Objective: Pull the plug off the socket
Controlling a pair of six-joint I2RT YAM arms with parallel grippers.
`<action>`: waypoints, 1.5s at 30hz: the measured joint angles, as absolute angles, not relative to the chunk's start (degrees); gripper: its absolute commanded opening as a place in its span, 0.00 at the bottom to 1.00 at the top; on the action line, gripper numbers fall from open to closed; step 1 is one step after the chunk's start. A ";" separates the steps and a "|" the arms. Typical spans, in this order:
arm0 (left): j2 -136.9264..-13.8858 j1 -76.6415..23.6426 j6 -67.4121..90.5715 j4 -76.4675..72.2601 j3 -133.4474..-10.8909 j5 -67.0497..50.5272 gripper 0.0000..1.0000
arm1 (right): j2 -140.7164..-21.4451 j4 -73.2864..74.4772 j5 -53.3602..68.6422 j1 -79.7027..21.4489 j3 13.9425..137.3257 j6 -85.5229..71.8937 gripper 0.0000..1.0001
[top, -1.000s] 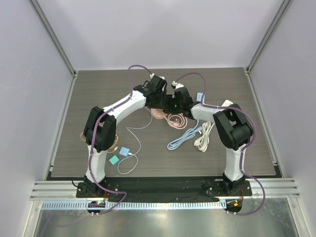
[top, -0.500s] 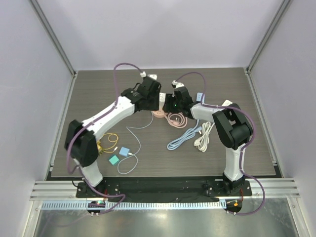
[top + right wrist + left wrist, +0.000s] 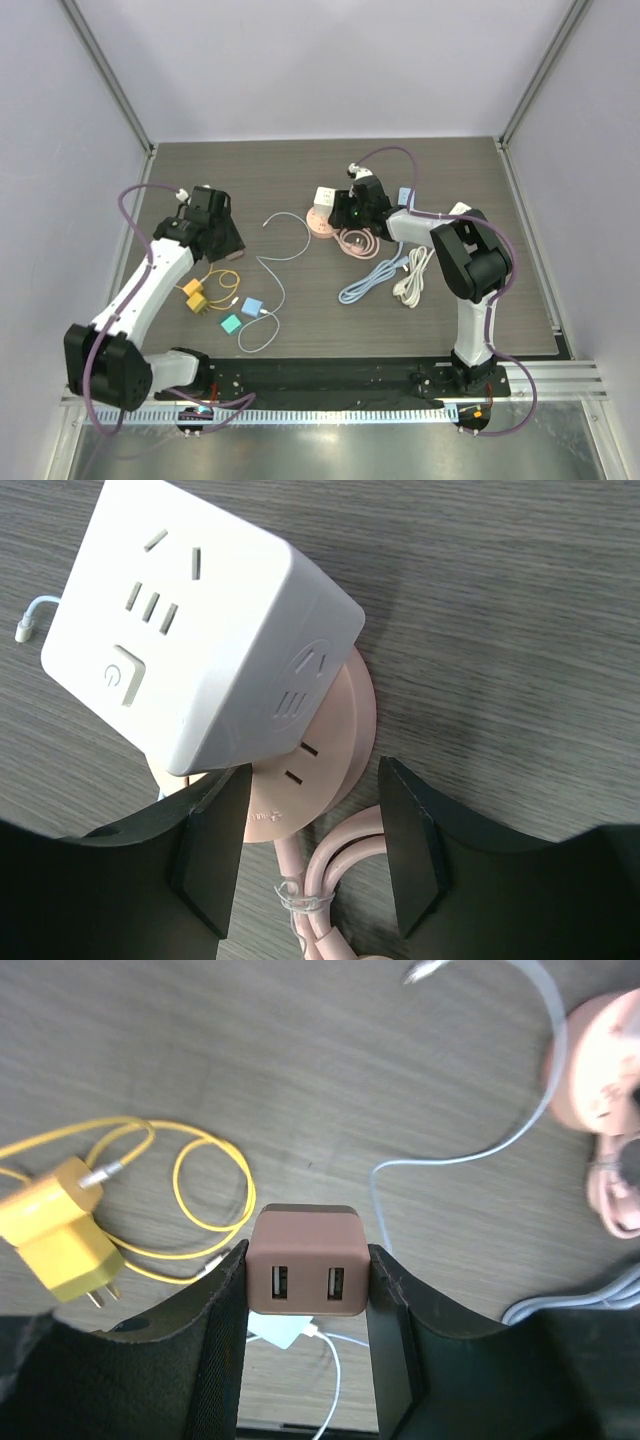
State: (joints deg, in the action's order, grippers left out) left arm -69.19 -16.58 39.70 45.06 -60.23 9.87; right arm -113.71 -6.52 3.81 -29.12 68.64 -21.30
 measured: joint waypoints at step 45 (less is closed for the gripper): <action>-78.63 -23.83 37.85 36.75 -70.13 5.96 0.82 | -106.98 -5.19 9.32 -29.32 60.62 -18.06 0.73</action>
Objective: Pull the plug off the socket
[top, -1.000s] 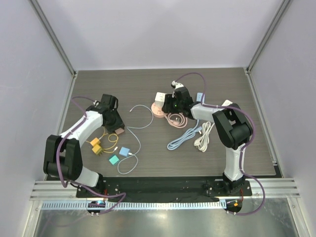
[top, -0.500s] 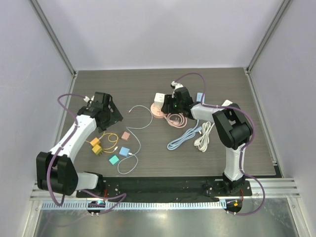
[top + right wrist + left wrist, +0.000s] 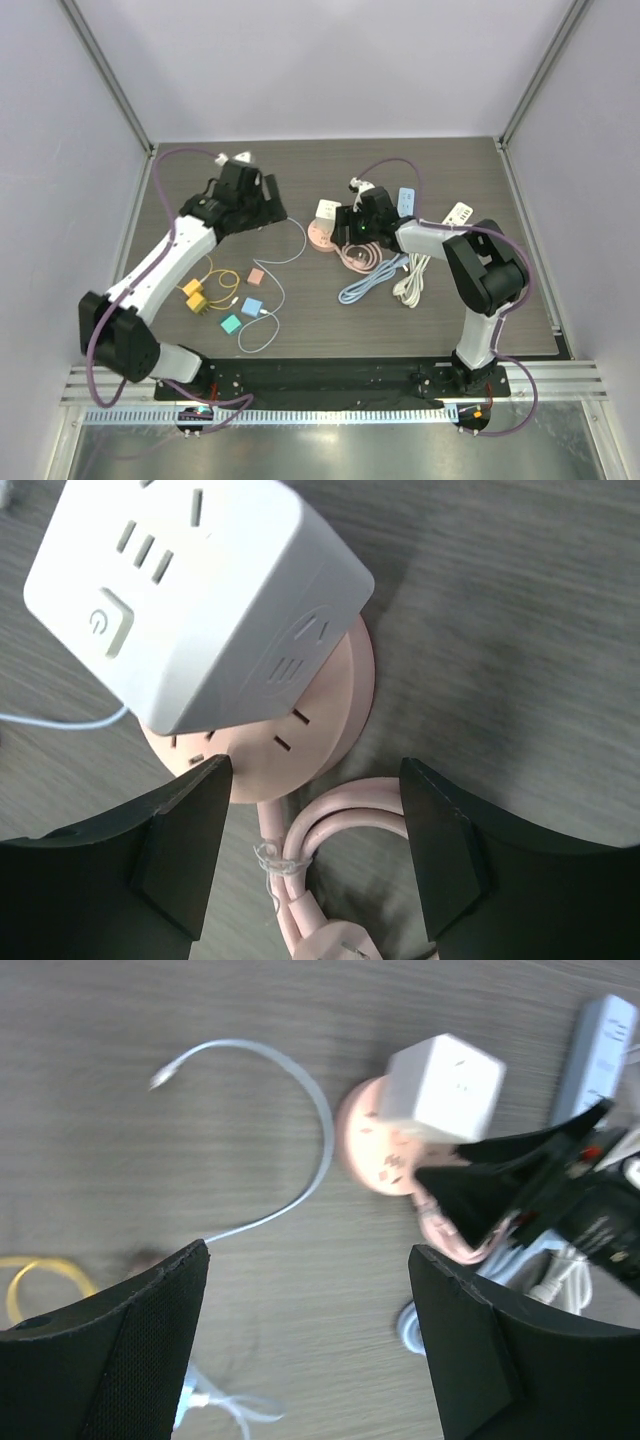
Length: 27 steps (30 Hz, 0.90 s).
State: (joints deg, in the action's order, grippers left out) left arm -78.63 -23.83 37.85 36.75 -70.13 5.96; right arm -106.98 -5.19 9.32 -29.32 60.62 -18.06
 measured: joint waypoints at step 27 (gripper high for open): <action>-122.87 -43.57 18.94 40.84 -108.01 22.72 1.00 | -87.90 -16.38 11.09 -17.23 41.19 -25.93 0.82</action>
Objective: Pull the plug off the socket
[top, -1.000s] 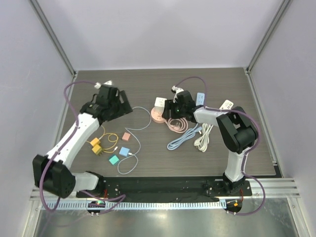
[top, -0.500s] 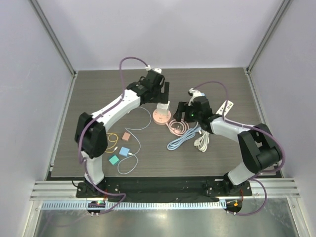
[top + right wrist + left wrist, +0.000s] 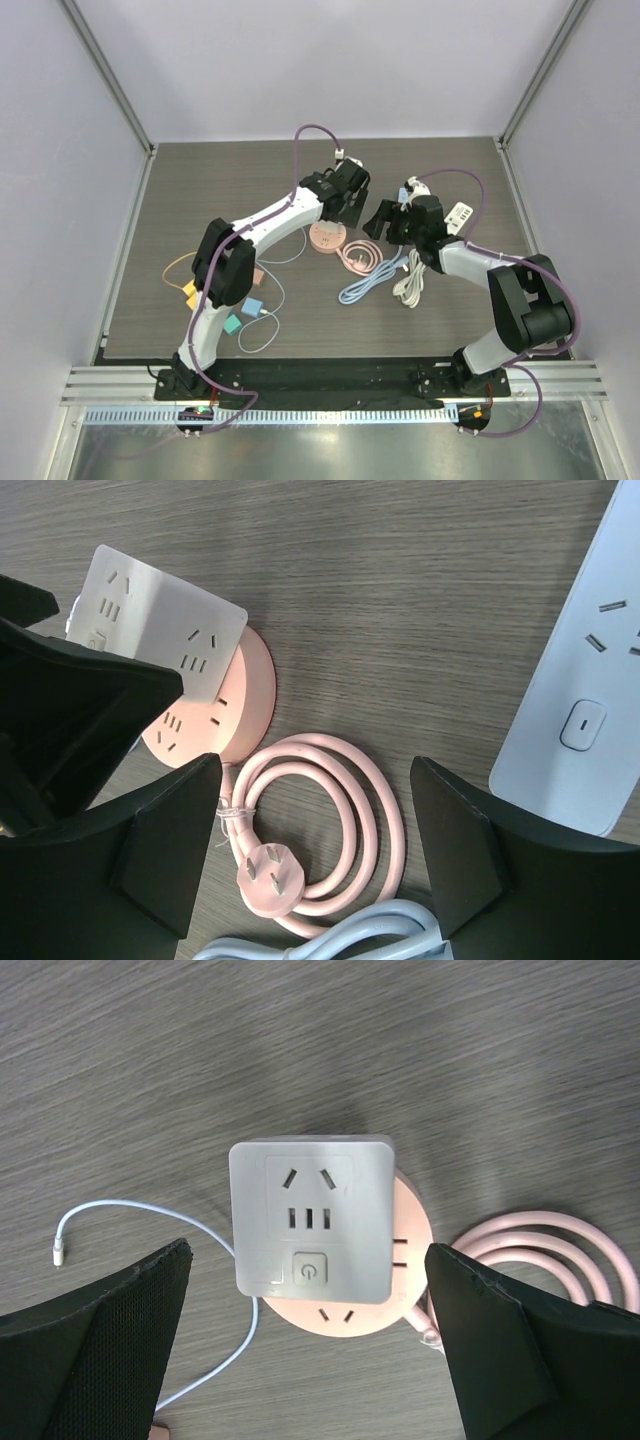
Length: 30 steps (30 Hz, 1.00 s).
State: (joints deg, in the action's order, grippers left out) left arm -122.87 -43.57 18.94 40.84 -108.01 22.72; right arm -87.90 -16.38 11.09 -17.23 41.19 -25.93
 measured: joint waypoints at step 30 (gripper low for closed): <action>-123.20 -41.21 20.25 37.85 -105.62 17.39 0.00 | -98.02 -20.36 24.49 -17.23 43.62 -28.18 0.79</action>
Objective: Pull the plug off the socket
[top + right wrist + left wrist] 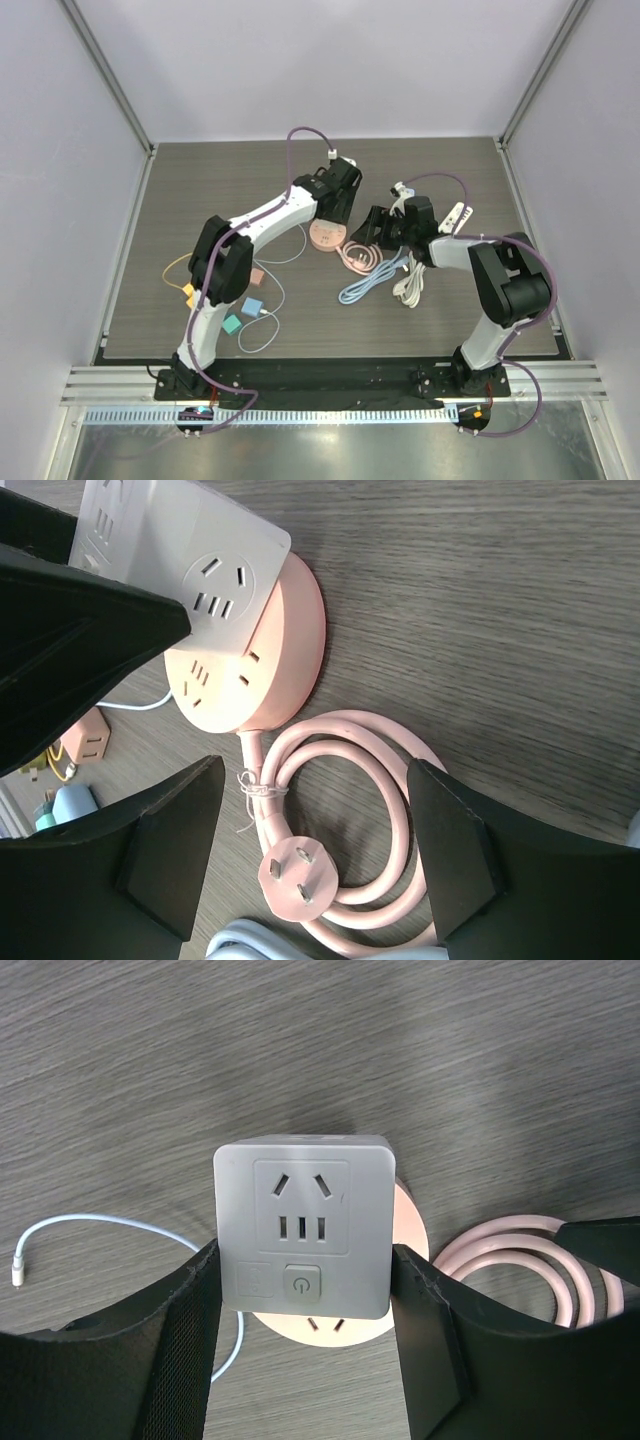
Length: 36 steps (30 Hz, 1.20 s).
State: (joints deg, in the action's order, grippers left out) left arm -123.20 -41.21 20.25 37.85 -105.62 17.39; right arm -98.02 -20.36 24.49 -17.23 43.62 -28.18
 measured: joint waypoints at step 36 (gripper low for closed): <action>-107.70 -42.19 17.54 17.93 -82.19 11.05 0.00 | -108.86 -32.77 36.67 -17.12 46.72 -34.48 0.59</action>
